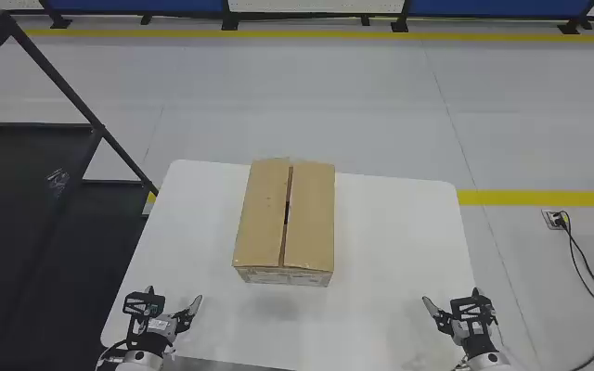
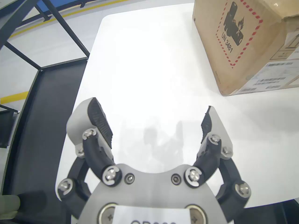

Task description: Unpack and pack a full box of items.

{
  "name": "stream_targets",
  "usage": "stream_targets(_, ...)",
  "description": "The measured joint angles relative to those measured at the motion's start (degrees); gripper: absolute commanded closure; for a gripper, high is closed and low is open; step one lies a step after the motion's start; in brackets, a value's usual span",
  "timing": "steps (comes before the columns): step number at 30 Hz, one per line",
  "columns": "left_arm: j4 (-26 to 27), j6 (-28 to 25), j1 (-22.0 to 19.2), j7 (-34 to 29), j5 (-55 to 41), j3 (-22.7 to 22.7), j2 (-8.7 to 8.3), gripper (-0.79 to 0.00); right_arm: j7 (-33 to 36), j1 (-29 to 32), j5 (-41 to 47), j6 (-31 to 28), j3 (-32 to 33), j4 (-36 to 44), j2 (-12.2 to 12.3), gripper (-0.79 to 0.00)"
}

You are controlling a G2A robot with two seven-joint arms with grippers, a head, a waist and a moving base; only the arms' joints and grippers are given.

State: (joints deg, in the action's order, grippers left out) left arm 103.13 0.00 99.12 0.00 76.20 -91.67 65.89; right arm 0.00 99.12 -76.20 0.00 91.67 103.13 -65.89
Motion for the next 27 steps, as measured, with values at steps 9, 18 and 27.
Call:
stream_targets(9, -1.23, -0.29, -4.38, 1.73, -2.0, 0.58, 0.38, -0.785, -0.74, -2.2, -0.59, 0.6, -2.52, 3.08, -0.51, -0.785)
stream_targets(18, -6.13, -3.55, -12.68, 2.34, -7.98, 1.37, 0.84, -0.785, -1.41, -6.26, -3.91, 4.29, -8.44, 7.57, -1.48, -0.785)
stream_targets(27, -6.96, -4.39, -13.41, 2.59, -8.1, 1.39, 0.85, -0.785, -1.36, -7.12, -4.82, 5.09, -9.37, 7.85, -1.65, -0.785)
